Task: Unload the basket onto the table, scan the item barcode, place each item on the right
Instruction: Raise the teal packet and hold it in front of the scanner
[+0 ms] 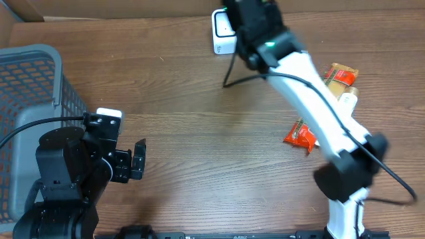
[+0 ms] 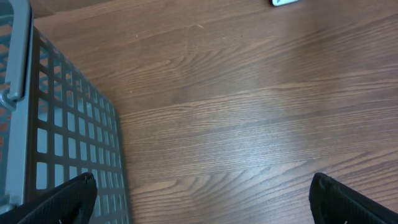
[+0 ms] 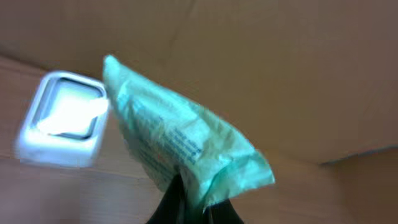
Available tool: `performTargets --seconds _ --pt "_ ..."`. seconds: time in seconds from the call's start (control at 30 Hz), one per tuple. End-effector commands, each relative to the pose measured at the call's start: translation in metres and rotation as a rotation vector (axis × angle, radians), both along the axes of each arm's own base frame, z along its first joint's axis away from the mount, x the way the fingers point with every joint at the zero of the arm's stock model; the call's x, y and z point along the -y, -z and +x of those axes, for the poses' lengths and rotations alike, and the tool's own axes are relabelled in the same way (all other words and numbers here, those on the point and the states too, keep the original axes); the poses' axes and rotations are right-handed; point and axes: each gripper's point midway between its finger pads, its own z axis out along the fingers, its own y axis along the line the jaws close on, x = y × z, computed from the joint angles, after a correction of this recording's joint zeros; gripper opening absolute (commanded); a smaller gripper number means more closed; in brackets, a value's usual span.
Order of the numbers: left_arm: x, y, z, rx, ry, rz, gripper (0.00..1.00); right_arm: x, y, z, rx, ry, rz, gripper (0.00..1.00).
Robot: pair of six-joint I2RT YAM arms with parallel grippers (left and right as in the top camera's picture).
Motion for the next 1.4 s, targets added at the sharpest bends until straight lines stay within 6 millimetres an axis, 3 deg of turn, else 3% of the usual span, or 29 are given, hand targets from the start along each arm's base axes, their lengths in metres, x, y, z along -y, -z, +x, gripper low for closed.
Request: performTargets --seconds 0.0,0.17,0.27,0.37,0.47,0.57,0.7,0.73,0.77,0.83,0.9,1.03,1.27,1.37 --pt "-0.002 -0.002 0.001 0.005 0.005 0.022 1.00 0.010 -0.006 0.025 0.027 -0.006 -0.366 0.04" --pt "-0.002 -0.002 0.001 0.005 0.005 0.022 1.00 -0.012 0.004 0.057 0.086 -0.086 -0.476 0.04" --pt "-0.002 -0.002 0.001 0.005 0.005 0.022 1.00 -0.031 0.035 0.072 0.028 -0.224 -0.619 0.04" --pt "-0.002 -0.002 0.001 0.005 0.005 0.022 1.00 -0.032 0.051 0.075 -0.004 -0.229 -0.661 0.04" --pt "-0.002 -0.002 0.001 0.005 0.005 0.022 1.00 -0.039 0.042 0.071 0.032 -0.192 -0.660 0.04" --pt "-0.002 -0.002 0.001 0.005 0.005 0.022 1.00 -0.055 0.012 0.063 0.120 -0.145 -0.696 0.04" --pt "-0.002 -0.002 0.001 0.005 0.005 0.022 1.00 -0.096 -0.091 0.024 0.399 -0.105 -0.681 0.03" --pt "-0.002 -0.002 0.001 0.005 0.005 0.022 1.00 -0.103 -0.125 0.008 0.492 -0.102 -0.649 0.04" --pt "-0.002 -0.002 0.001 0.005 0.005 0.022 1.00 -0.111 -0.174 -0.019 0.605 -0.124 -0.633 0.04" --pt "-0.002 -0.002 0.001 0.005 0.005 0.022 1.00 -0.116 -0.212 -0.045 0.675 -0.161 -0.610 0.04" --pt "-0.002 -0.002 0.001 0.005 0.005 0.022 1.00 -0.115 -0.228 -0.061 0.672 -0.191 -0.615 0.04" --pt "-0.002 -0.002 0.001 0.005 0.005 0.022 1.00 -0.110 -0.217 -0.064 0.542 -0.263 -0.697 0.03" --pt "-0.002 -0.002 0.001 0.005 0.005 0.022 1.00 -0.085 -0.166 -0.029 0.375 -0.317 -0.699 0.04" --pt "-0.002 -0.002 0.001 0.005 0.005 0.022 1.00 -0.071 -0.156 -0.018 0.340 -0.315 -0.679 0.04"
